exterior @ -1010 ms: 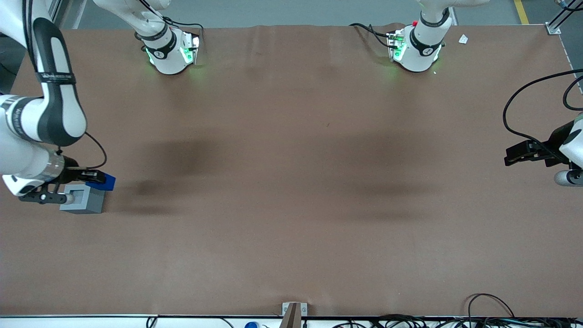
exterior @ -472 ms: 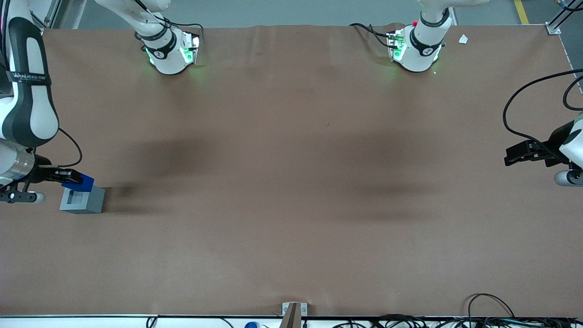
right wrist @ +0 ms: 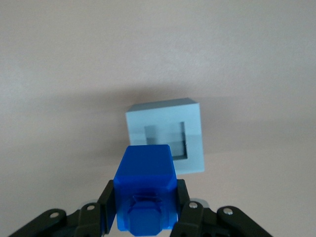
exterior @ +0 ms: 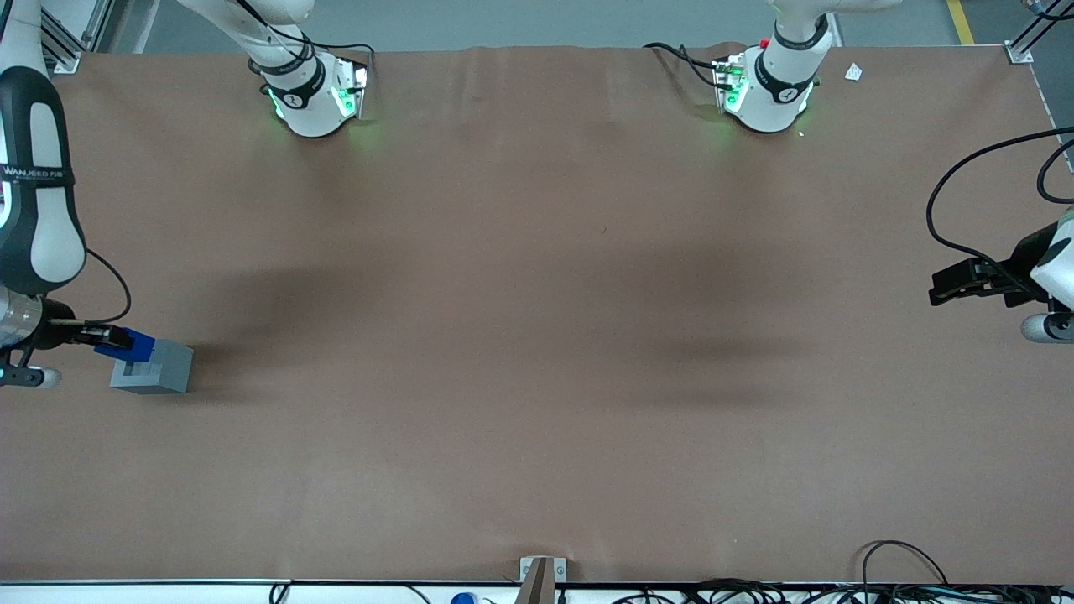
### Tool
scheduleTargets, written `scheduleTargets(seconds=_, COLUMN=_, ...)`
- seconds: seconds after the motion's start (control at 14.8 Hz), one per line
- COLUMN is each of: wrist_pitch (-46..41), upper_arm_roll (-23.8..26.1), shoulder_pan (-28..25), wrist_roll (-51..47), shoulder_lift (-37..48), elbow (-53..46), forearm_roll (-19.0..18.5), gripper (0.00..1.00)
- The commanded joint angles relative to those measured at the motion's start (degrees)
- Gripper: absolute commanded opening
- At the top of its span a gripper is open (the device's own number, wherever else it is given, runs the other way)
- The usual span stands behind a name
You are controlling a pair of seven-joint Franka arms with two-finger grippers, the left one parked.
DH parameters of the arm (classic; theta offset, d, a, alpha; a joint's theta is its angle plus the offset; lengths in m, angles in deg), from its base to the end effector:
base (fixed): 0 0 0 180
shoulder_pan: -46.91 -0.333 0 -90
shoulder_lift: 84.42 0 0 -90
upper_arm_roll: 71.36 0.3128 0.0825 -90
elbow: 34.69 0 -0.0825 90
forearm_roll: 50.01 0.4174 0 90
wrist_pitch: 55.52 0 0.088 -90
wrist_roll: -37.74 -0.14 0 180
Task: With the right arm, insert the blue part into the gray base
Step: 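Lower the blue block into the gray base's square opening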
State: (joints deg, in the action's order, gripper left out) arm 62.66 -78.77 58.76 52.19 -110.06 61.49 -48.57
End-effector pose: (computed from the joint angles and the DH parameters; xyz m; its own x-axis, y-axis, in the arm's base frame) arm 0.6512 -0.2189 0.2862 0.9941 -0.0859 -0.0663 -0.0848 -0.9962 0.0185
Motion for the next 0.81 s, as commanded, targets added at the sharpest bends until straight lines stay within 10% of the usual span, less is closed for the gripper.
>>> scheduleTargets(seconds=0.0, wrist_pitch=-0.76, upper_arm_roll=0.99, shoulder_pan=2.04, wrist_roll=2.43, shoulder_lift=-2.83, elbow=-3.71, forearm_roll=0.58, gripper=0.04)
scheduleTargets(seconds=0.74, wrist_pitch=-0.85, upper_arm_roll=1.17, shoulder_pan=2.13, wrist_roll=2.52, shoulder_lift=-5.30, elbow=-5.83, forearm_roll=0.76, gripper=0.04)
